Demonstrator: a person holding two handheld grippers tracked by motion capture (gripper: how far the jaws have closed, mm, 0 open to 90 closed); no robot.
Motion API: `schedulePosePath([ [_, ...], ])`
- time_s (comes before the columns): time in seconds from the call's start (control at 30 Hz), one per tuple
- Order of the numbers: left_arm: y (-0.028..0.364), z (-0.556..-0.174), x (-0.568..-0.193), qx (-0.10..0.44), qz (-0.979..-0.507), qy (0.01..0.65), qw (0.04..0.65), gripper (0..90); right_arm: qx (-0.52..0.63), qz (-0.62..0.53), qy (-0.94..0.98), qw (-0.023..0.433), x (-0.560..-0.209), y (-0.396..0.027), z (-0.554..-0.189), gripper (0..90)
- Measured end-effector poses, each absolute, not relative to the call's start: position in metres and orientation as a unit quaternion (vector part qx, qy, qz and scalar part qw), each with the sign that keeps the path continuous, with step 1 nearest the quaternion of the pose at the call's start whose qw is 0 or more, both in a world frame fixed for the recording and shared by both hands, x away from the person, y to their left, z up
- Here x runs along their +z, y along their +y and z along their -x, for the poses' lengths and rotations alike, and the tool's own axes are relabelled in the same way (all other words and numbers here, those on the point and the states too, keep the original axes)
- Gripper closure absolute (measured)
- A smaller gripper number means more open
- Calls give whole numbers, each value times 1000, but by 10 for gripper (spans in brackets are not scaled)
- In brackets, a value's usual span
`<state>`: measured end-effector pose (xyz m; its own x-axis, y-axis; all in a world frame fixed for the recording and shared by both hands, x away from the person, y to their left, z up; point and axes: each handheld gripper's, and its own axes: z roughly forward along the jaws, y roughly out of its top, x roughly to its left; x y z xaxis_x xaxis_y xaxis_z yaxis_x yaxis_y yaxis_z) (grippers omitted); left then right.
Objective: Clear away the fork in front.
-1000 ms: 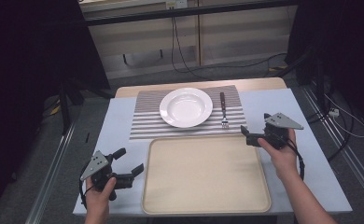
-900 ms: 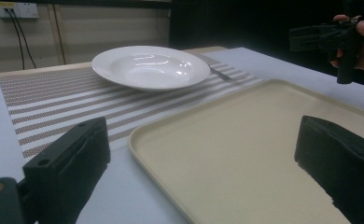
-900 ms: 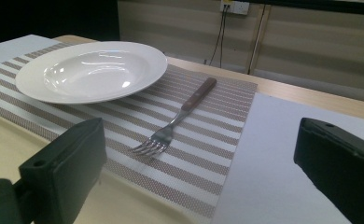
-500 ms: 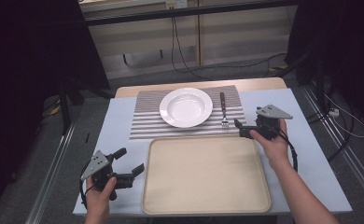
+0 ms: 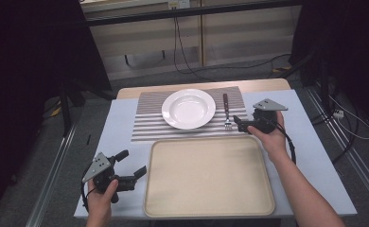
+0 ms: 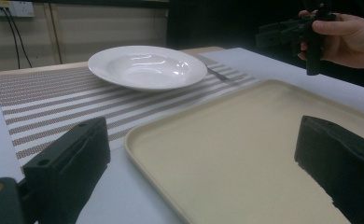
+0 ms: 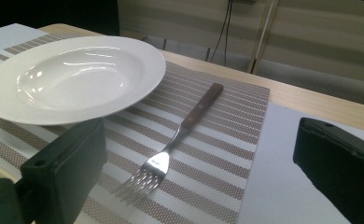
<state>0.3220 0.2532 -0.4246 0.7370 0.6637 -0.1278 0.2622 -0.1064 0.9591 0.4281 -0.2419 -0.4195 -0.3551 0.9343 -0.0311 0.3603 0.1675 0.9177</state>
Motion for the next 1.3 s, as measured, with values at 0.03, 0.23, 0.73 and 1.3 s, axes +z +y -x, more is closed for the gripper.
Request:
schedulePosePath([
  [0.03, 253, -322, -425, 170, -724, 320, 587, 34, 444, -466, 694, 322, -419, -243, -432, 21],
  [0.23, 252, -322, -425, 168, -727, 318, 585, 35, 441, -472, 696, 314, -419, -243, -442, 19],
  [0.73, 253, -322, -425, 171, -727, 318, 584, 35, 429, -476, 701, 314, -418, -240, -469, 54],
  [1.3, 251, -322, -425, 170, -726, 318, 586, 35, 409, -480, 715, 301, -422, -233, -489, 175],
])
